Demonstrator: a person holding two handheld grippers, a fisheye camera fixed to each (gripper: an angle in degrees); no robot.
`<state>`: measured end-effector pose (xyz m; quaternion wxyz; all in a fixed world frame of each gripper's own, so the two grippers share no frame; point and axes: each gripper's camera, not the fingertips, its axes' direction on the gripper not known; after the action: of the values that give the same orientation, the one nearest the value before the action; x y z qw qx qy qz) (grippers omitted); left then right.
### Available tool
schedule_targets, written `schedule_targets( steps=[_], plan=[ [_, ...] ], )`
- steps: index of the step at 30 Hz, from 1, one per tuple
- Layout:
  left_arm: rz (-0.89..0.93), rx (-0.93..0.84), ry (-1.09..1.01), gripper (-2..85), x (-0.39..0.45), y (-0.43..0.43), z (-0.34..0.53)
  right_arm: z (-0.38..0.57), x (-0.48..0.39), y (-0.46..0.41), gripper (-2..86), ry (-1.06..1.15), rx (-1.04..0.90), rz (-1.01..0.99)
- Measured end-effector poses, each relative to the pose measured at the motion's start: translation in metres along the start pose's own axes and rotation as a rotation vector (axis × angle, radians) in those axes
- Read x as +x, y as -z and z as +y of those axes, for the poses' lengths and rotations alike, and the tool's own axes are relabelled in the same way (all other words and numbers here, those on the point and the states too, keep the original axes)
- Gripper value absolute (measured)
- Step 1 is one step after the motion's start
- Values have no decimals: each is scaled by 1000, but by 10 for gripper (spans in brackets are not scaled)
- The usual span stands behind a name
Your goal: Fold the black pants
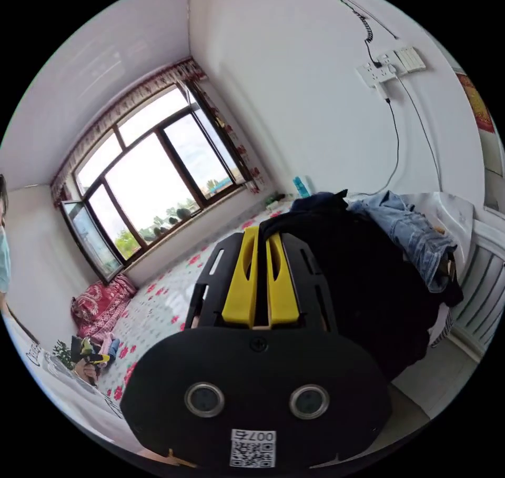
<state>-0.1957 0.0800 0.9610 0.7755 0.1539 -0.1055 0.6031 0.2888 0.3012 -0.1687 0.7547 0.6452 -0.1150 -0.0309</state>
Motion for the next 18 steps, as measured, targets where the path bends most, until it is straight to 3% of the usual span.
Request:
schedule_targets(
  steps=[4,9,13,16,18],
  plan=[
    [21,1,-52,-10,2,10,7,-20,-73,82,-3,151,178,-62],
    [-35,19,-136,-10,3,46,28,-26,-248,188,-2,532,352,-210],
    [-61,57,-159,-10,-7,83,52,2,-348,180,-1,631,158,-305],
    [-99,68,-143,-10,-24,119,79,55,-403,127,-1,615,-61,-441],
    [-141,53,-124,-10,-37,150,99,102,-437,85,-1,538,-187,-713]
  ],
)
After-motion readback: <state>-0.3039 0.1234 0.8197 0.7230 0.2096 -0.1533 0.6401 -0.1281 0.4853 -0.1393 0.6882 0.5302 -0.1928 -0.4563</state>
